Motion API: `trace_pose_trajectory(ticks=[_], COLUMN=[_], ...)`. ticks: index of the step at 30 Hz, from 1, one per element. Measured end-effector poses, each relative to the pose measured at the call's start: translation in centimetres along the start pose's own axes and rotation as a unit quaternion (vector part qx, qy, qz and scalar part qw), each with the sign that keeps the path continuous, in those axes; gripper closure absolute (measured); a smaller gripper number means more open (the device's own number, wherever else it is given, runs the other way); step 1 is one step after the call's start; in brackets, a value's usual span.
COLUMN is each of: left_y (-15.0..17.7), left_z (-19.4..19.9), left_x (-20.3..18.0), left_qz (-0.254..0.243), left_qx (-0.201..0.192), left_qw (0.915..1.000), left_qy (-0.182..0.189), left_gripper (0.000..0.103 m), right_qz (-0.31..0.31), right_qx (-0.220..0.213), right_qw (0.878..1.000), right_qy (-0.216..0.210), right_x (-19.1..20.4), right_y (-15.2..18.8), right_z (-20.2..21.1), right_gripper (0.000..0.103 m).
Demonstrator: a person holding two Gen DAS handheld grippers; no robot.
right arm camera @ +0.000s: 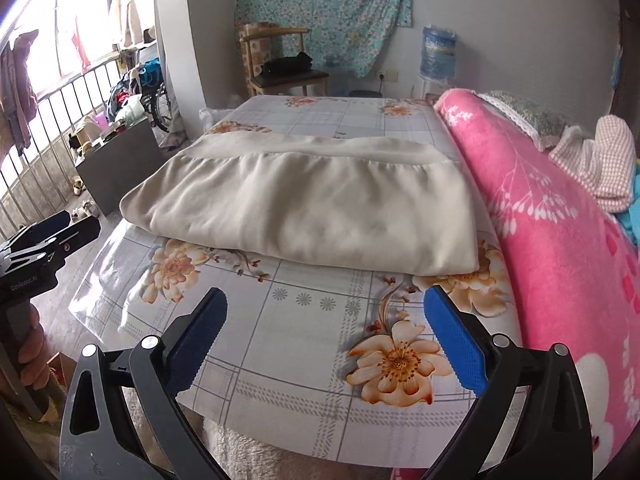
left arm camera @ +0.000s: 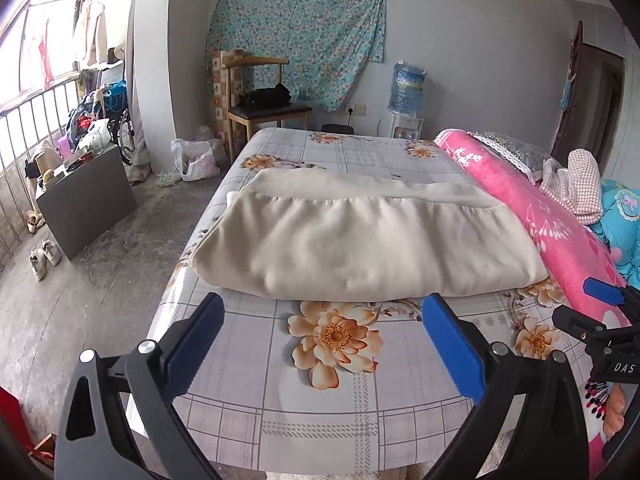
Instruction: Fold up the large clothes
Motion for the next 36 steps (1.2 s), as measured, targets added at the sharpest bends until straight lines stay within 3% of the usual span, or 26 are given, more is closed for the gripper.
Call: trace_pose_trajectory(ticks=[6, 15, 20, 25, 36], left_y=[-0.2, 0.1, 0.1, 0.3, 1.1], left_z=[1.4, 1.3, 1.0, 0.4, -0.5], left_x=[0.4, 0.7, 0.9, 0.5, 0.0], left_qz=[0.012, -0.001, 0.007, 0.002, 0.009], left_qx=[-0.005, 0.006, 0.017, 0.026, 0.042], left_qw=[0.9996, 0.9958, 0.9970, 0.9964, 0.9954], left_qy=[-0.025, -0.091, -0.075, -0.081, -0.086], left_gripper=[0.006, 0.006, 0.006, 0.006, 0.006], right_qz=[0.000, -0.009, 0.000, 0.003, -0.014], right_qx=[-0.002, -0.007, -0.015, -0.016, -0.007], right_qw=[1.000, 0.999, 0.999, 0.998, 0.999], right_qy=[0.012, 0.036, 0.048, 0.062, 0.049], right_x=[0.9, 1.1, 1.5, 1.5, 1.4], right_y=[0.4, 1.0, 0.8, 0.9, 0.8], right_z=[0.9, 0.9, 1.2, 1.0, 0.7], right_gripper=[0.008, 0.008, 0.008, 0.008, 0.008])
Point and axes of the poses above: each gripper's, at about its wrist camera, not at the fingertips, and z roughly against the way its jaws point, x to its left, y to its underside, the point moved 5 cm from there along -z, roughly the way its jaws point, and after that the axes turned 13 degrees about -y, right-handed, at the moved point
